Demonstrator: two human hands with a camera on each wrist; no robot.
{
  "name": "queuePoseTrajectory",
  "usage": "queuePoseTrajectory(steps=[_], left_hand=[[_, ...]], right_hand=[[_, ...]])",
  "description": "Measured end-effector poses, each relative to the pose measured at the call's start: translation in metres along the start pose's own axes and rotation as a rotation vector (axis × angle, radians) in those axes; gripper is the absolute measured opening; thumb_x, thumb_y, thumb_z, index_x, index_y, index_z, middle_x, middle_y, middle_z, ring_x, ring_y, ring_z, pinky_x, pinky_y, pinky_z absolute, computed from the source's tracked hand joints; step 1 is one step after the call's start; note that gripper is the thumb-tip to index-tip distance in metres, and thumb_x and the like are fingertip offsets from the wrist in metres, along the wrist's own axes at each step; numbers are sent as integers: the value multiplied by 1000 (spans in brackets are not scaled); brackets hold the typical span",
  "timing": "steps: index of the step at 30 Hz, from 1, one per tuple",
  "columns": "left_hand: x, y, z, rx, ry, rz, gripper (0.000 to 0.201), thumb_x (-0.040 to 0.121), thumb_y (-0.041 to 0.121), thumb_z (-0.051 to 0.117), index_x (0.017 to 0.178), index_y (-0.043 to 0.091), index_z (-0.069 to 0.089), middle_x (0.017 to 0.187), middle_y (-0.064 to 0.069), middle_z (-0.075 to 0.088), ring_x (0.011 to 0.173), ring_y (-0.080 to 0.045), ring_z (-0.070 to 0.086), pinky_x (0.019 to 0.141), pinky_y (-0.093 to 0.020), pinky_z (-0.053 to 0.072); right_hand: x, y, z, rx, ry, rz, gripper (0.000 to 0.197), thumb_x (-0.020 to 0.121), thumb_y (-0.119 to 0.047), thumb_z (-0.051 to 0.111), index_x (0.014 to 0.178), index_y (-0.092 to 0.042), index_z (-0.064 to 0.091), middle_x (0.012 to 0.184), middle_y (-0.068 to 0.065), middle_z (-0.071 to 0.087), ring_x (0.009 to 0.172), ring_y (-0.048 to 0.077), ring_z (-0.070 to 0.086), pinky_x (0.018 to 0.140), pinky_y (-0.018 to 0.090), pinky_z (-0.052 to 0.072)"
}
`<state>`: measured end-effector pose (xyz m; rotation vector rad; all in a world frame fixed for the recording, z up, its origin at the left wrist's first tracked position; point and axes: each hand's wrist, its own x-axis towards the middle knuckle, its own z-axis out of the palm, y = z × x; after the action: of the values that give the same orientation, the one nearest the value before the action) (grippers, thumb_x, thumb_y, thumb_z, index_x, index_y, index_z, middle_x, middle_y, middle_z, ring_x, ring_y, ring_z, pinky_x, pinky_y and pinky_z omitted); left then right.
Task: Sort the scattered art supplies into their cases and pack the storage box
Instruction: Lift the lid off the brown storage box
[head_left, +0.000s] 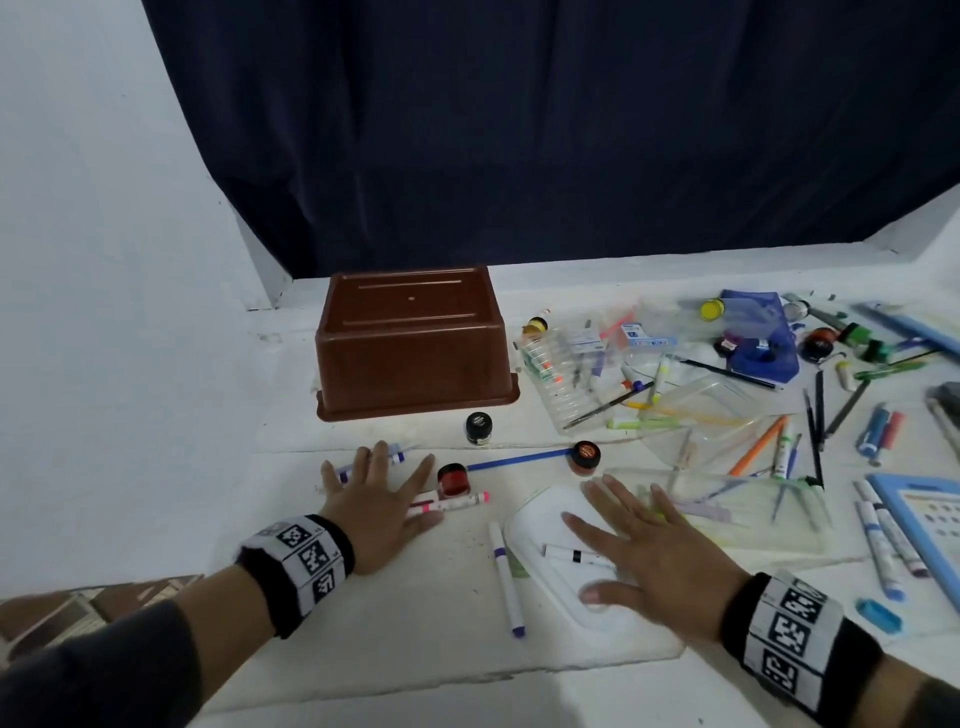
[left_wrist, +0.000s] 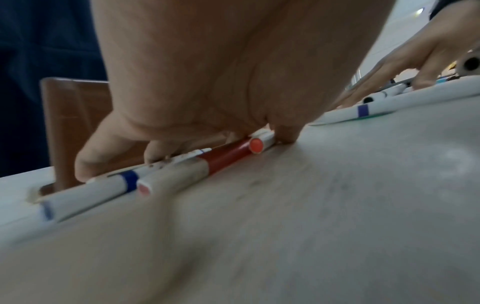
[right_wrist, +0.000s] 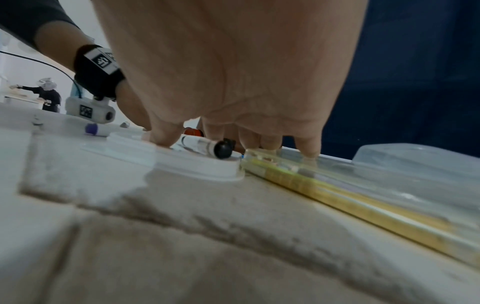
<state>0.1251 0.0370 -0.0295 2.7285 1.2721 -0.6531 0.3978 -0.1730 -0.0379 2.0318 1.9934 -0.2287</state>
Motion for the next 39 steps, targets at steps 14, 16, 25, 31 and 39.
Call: queuePoseTrajectory(steps=[14,16,25,31,39], left_hand=[[26,105,-38,-7,181,72,49,102,25,44,148,17,31,149,-10,37,124,-31,52,89,-46,49],[29,104,-43,-98,202,125,47,104,31,41,149,25,32,146,-4,44,123,-29,54,94,-42,47],[-17,31,-24,-307,232,18,67,100,56,37,157,27,18,159,-2,33,143,-23,36,117,-43,30],[-44,24,7,-202,-28,4,67,107,43,21,155,21,-19,166,-12,-14,153,-31,-8,124,-40,5],[-27,70,-15,-202,205,230,42,101,9,41,141,18,39,121,-9,64,97,-27,65,82,-36,52]], right_hand=[[11,55,-13,210,41,16,126,52,-96,-16,156,-32,16,165,6,-7,151,22,-13,121,38,2],[9,54,-17,225,37,15,96,77,-86,9,156,-31,17,165,9,-4,152,24,-8,122,40,6],[-8,5,-26,167,334,-197,50,93,-44,46,141,-29,48,149,7,47,139,27,43,110,51,36],[0,-31,-16,-16,138,-305,54,96,-62,27,144,-42,39,152,4,43,141,25,40,105,55,41],[-3,-25,-23,-114,35,-275,46,95,-53,31,127,-39,62,145,0,53,137,26,46,97,61,46]])
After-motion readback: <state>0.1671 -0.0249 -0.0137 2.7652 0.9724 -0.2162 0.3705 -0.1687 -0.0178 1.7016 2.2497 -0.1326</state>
